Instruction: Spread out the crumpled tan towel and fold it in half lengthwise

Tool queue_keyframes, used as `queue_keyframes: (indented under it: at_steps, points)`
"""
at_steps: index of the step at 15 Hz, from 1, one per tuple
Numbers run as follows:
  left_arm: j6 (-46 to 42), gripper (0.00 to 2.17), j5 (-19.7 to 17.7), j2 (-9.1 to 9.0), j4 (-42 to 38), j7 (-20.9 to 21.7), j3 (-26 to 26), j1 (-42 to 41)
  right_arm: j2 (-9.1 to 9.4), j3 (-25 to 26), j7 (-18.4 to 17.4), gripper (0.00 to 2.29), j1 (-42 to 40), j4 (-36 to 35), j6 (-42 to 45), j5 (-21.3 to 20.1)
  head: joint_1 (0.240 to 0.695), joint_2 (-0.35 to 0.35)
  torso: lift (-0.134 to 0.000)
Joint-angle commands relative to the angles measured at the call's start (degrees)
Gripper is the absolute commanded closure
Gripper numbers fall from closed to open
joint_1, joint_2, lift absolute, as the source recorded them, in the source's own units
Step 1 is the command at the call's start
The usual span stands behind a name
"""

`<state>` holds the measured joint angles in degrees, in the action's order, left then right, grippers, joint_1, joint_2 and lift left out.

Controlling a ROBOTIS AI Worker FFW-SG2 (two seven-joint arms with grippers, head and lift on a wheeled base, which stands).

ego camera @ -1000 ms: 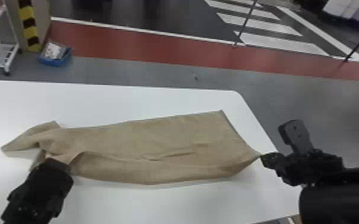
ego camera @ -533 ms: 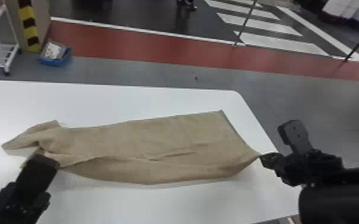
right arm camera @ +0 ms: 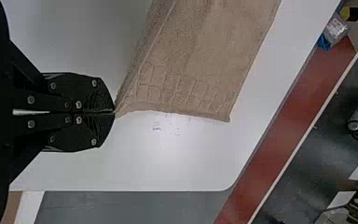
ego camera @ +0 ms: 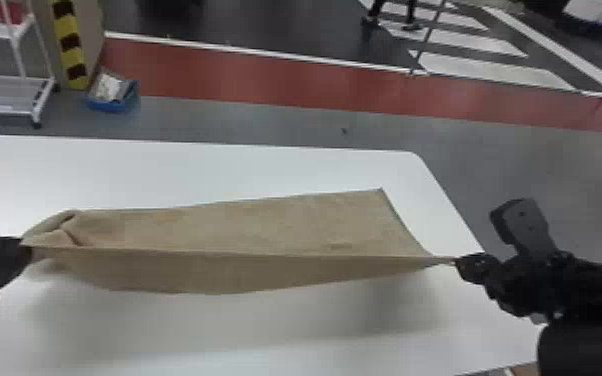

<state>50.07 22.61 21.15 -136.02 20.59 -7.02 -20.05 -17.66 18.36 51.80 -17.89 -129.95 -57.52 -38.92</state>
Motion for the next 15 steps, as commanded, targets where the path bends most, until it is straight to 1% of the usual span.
queue_keyframes:
  at_steps: [1,2,4,5,7,8,10,12,13,14,15]
  points:
    - [-4.40,1.88,8.42,3.29,-0.29,7.98,0.26,0.28,0.00,-0.08,-0.03,1.17,-0.04,-1.10,-0.28,0.16,0.695,-0.278,-0.123]
    - [-4.58,1.88,10.79,5.66,-0.91,12.99,-0.18,0.98,-0.35,-0.08,-0.03,1.17,-0.12,-1.36,-0.45,0.34,0.695,-0.277,-0.123]
    - [-6.69,1.88,13.78,9.79,-1.26,19.93,-1.50,1.07,-0.53,-0.08,-0.03,1.17,-0.91,-1.89,-0.45,0.25,0.695,-0.279,-0.123]
    - [-7.56,1.88,14.75,10.49,-1.26,22.21,-2.56,0.98,-0.44,-0.52,-0.03,1.17,-0.83,-1.89,-0.45,0.07,0.695,-0.283,-0.123]
    - [-8.44,1.88,16.06,10.49,-0.56,26.87,-5.54,0.89,-0.53,-1.05,-0.03,1.17,-0.83,-1.89,-0.45,-0.10,0.695,-0.304,-0.123]
    - [-8.62,1.88,17.73,10.41,0.23,28.28,-7.57,0.80,-0.62,-1.05,-0.03,1.17,-0.83,-1.89,-0.45,-0.01,0.695,-0.314,-0.123]
    - [-10.20,1.88,19.76,10.49,1.20,30.04,-9.94,0.63,-0.62,-1.05,-0.03,1.17,-0.74,-1.89,-0.45,-0.10,0.695,-0.339,-0.123]
    - [-10.55,1.88,20.37,10.32,1.64,30.13,-11.34,0.28,-0.62,-1.05,-0.03,1.17,-0.65,-1.80,-0.28,-0.28,0.695,-0.350,-0.123]
    - [-10.55,1.84,20.46,9.79,1.73,29.51,-11.96,0.10,-0.71,-1.05,-0.03,1.17,-0.48,-1.80,-0.28,-0.28,0.695,-0.350,-0.123]
    - [-10.55,1.49,20.81,9.35,1.73,28.37,-12.93,0.01,-0.79,-0.52,-0.03,1.17,-0.12,-1.71,-0.45,-0.45,0.695,-0.350,-0.123]
    - [-10.55,0.97,21.16,9.26,1.82,27.49,-13.63,-0.08,-0.88,-0.08,-0.12,1.17,0.32,-1.54,-0.45,-0.45,0.695,-0.350,-0.123]
